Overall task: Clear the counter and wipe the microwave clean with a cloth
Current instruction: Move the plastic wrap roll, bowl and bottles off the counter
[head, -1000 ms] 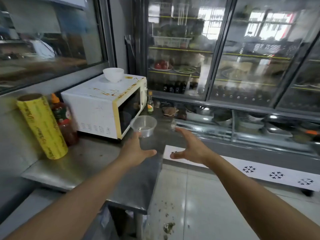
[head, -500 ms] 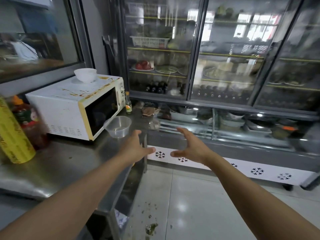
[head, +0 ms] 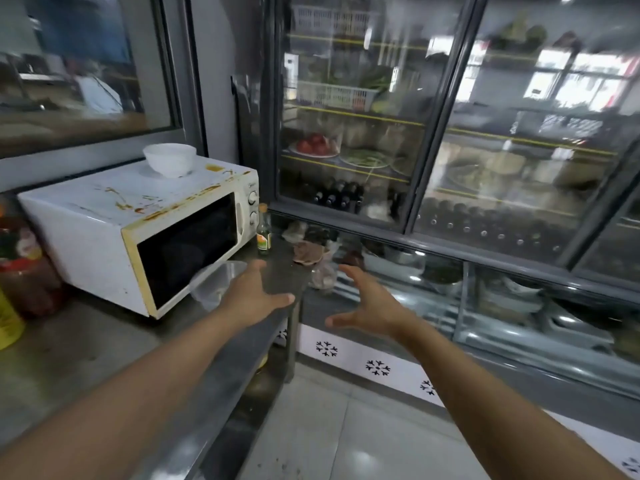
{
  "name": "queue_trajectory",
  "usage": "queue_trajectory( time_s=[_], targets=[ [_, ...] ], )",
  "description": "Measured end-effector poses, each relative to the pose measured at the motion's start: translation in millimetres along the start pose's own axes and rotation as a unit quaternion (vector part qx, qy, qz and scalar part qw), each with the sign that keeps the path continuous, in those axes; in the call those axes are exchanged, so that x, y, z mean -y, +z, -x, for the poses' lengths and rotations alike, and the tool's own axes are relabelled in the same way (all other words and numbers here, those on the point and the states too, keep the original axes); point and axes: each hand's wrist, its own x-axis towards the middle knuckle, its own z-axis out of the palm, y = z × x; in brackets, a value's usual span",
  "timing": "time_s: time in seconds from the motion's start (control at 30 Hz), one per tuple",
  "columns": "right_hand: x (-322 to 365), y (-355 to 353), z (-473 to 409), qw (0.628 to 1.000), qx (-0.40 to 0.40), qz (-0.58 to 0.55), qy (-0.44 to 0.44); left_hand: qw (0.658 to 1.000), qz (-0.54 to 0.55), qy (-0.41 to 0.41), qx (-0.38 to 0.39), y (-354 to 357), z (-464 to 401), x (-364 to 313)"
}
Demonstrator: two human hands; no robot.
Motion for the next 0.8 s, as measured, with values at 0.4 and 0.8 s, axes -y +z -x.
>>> queue_trajectory(
  time_s=[0.4,0.8],
  targets=[
    [-44,-26,-142,0.994,0.088,-0.043,-0.052,0.994,0.018,-0.089,-0.057,5,-92,-10],
    [-93,-31,-328,0.969,0.193,-0.089,-0.129,0.953,-0.007,-0.240,-0.186,36,-162,-19]
  ],
)
